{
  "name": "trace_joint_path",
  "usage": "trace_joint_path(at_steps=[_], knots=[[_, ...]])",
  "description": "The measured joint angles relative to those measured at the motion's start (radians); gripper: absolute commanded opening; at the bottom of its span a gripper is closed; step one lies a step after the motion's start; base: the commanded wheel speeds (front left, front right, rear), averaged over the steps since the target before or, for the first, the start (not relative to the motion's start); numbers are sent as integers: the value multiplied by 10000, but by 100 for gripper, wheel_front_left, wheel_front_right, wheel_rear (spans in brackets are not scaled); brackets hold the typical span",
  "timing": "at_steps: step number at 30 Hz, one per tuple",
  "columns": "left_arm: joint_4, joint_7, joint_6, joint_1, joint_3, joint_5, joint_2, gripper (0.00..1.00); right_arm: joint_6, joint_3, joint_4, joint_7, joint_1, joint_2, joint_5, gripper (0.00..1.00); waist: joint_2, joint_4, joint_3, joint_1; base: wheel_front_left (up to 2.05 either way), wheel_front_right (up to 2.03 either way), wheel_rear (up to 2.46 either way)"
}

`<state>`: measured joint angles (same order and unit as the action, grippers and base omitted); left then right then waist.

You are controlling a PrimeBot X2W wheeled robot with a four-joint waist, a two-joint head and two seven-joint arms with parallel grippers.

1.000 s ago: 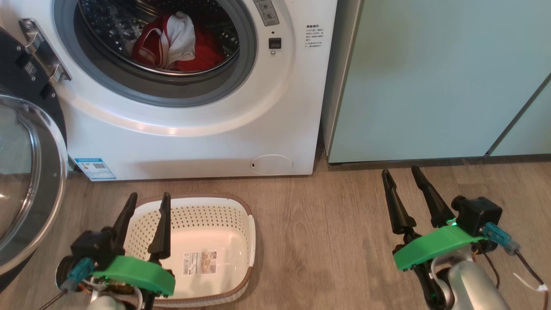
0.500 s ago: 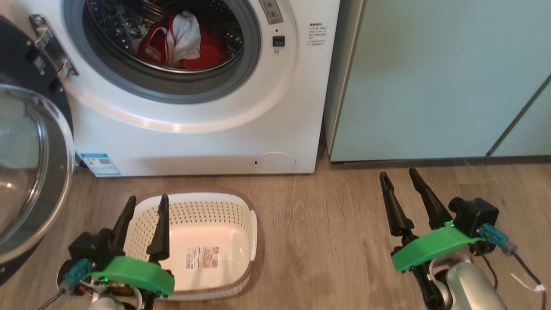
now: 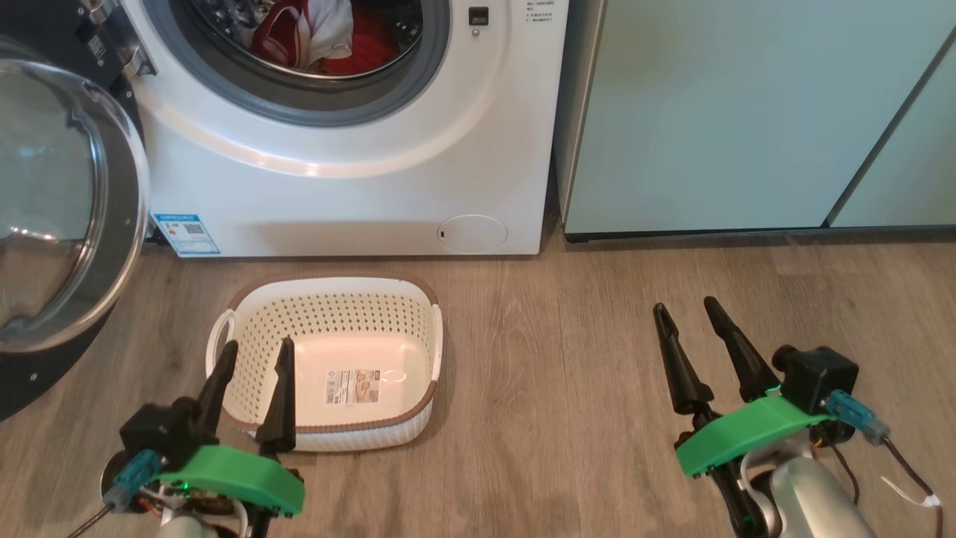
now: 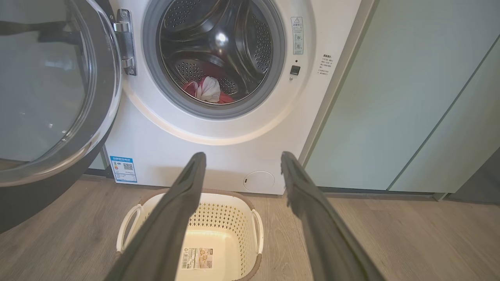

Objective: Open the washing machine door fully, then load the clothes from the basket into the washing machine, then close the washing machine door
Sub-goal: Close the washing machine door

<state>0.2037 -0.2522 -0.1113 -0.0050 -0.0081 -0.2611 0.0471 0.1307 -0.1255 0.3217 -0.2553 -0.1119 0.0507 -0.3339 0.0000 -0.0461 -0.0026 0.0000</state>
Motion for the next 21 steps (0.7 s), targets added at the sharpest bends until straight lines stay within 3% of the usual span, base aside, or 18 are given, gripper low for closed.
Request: trace_joint_path(at_steps=[21], knots=[[-19, 0, 2, 4, 12, 0, -10, 100, 0, 54, 25, 0, -1, 0, -2, 100, 0, 55, 102, 0, -8, 8, 0]])
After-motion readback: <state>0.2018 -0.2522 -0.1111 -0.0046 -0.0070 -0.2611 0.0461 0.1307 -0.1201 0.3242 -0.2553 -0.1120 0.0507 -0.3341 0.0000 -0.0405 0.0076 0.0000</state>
